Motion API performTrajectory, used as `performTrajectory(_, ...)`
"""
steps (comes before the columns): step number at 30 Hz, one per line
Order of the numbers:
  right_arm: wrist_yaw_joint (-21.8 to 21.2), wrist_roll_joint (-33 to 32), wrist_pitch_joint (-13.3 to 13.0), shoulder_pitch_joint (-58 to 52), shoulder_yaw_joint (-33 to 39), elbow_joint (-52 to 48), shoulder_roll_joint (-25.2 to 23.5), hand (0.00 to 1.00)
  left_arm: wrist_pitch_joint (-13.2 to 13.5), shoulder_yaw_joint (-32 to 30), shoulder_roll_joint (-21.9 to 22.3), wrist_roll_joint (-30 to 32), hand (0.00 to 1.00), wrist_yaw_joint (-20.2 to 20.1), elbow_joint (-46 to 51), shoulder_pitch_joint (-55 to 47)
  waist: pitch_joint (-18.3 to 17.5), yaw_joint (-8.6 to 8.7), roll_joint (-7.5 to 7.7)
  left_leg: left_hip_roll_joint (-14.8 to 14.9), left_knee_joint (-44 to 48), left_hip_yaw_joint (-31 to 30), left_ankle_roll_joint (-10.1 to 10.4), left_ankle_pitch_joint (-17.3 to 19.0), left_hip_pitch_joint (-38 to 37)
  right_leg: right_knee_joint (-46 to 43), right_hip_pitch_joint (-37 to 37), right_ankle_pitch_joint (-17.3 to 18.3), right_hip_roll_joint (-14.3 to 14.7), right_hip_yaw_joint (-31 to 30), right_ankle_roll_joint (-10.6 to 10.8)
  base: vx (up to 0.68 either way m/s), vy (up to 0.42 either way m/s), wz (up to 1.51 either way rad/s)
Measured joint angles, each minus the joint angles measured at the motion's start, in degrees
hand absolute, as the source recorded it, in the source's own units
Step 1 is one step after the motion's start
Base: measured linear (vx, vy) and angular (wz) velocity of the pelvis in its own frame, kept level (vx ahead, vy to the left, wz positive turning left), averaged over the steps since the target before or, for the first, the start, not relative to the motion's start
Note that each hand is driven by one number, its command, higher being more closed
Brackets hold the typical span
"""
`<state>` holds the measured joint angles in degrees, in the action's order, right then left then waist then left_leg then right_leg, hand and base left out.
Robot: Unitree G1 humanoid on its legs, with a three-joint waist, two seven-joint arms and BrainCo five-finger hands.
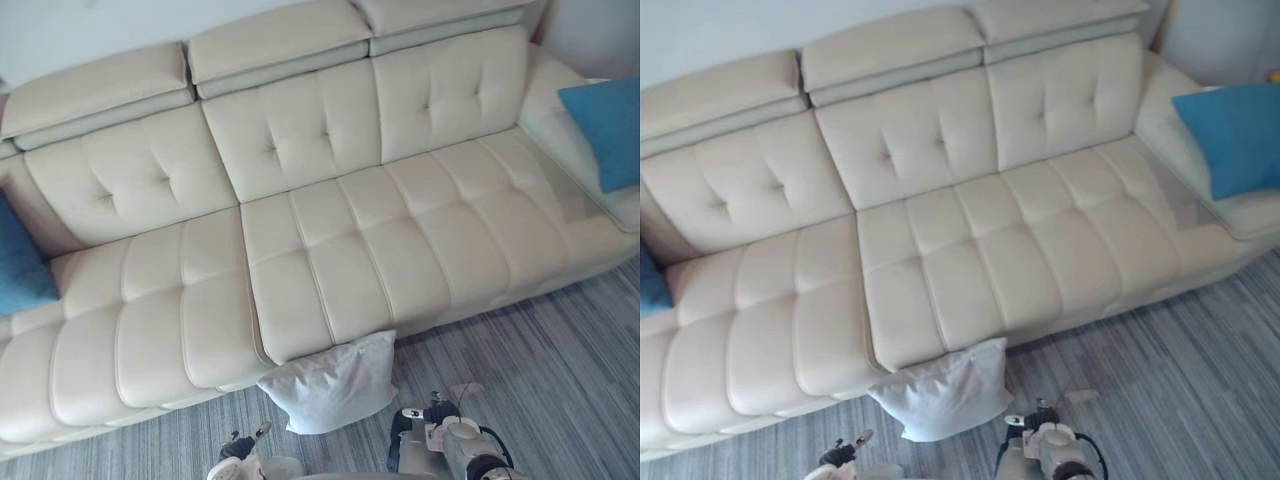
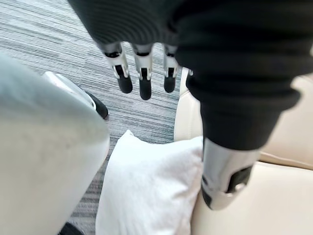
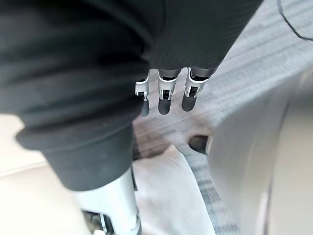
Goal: Pick up cushions and gather them together orderly.
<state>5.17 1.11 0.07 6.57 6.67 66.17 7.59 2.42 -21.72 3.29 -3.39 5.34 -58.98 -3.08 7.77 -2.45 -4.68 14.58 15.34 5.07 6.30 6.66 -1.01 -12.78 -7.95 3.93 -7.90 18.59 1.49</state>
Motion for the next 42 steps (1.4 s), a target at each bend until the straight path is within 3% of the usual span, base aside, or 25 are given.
performTrajectory(3,0.5,0.0,-0.5,-1.0,-0.1,0.0,0.2,0.0,0.5,3.4,-1.2,0.1,0.0,0.1,0.2,-0.1,0.0,-0.01,0.97,-3.0,-2.6,7.8,3.1,2.7,0.4,2.8,4.4,0.0,-0.3,2.7,0.0,0.22,-0.089,0.87)
performTrajectory(4,0.5,0.0,-0.8,-0.9,-0.1,-0.2,0.3,0.0,0.7,6.0,-1.8,0.7,0.0,0.1,0.2,0.0,0.0,0.15,0.98,-5.4,-7.5,12.4,1.9,0.6,0.9,3.1,5.4,-0.1,-0.4,4.5,0.1,0.1,0.015,0.66)
performTrajectory(6,0.5,0.0,-1.0,-1.5,0.0,0.0,-0.1,0.0,0.7,8.3,-2.6,1.1,0.0,0.1,-0.1,-0.2,-0.7,0.2,1.63,-6.3,-12.2,16.4,0.2,-1.3,-1.8,4.0,6.8,-0.6,-0.3,5.8,1.1,0.15,0.04,0.54)
performTrajectory(10,0.5,0.0,-1.1,-2.9,0.1,0.1,-2.8,0.0,0.6,8.9,-4.6,1.1,0.0,0.1,-0.3,-1.1,-1.6,0.23,4.14,-8.0,-14.7,15.9,-0.3,-1.6,-5.9,7.1,11.3,-1.3,-0.6,5.3,2.1,0.12,0.063,0.12)
performTrajectory(14,0.6,0.2,-1.1,-4.4,0.1,0.2,-3.0,0.0,0.5,9.3,-4.7,1.0,0.0,0.2,-1.4,-0.8,-2.0,0.59,3.83,-8.6,-14.3,14.7,-0.3,-1.6,-7.3,7.1,13.3,-2.9,-1.5,5.4,3.7,0.07,0.053,0.12)
performTrajectory(25,2.3,1.3,-1.1,-2.6,2.1,0.6,-2.9,0.0,0.5,6.6,-4.3,0.9,0.0,1.1,-1.3,-0.9,-1.8,0.39,3.51,-8.1,-14.3,15.9,-0.5,-1.5,-9.2,7.1,12.7,-5.3,-0.8,0.9,3.4,0.0,0.0,-0.16)
performTrajectory(37,2.6,1.3,-1.1,-0.9,2.1,-0.1,-3.1,0.0,0.6,3.0,-3.9,0.3,0.0,2.1,1.1,-0.7,1.7,0.0,3.54,-9.1,-14.4,16.0,-1.2,-1.1,-9.1,9.2,11.7,-7.5,-0.7,-1.4,3.5,-0.12,-0.013,-0.13)
performTrajectory(39,2.6,1.3,-1.1,-0.7,1.5,-0.2,-3.0,0.0,0.6,3.0,-3.9,0.2,0.0,2.1,1.1,-0.5,2.8,-0.24,3.69,-9.6,-14.7,15.9,-1.6,-1.4,-8.4,8.2,10.5,-6.9,-1.2,-1.4,3.6,-0.26,-0.033,-0.08)
performTrajectory(40,2.6,1.3,-1.1,-0.2,1.1,-0.3,-3.2,0.0,0.6,3.1,-4.1,-0.2,0.0,2.1,1.3,0.2,3.5,-0.43,4.5,-10.7,-14.5,14.5,-2.9,-1.0,-6.2,5.1,7.7,-3.7,-2.7,-1.0,3.4,-0.26,-0.036,0.06)
performTrajectory(42,2.6,1.2,-1.0,0.7,1.2,-0.3,-3.1,0.0,0.6,3.7,-4.3,-0.4,0.0,2.1,2.1,2.9,6.0,0.3,5.68,-11.3,-9.7,11.3,-3.2,0.2,-0.3,0.7,4.1,0.3,-4.7,-1.3,2.8,-0.25,-0.075,0.75)
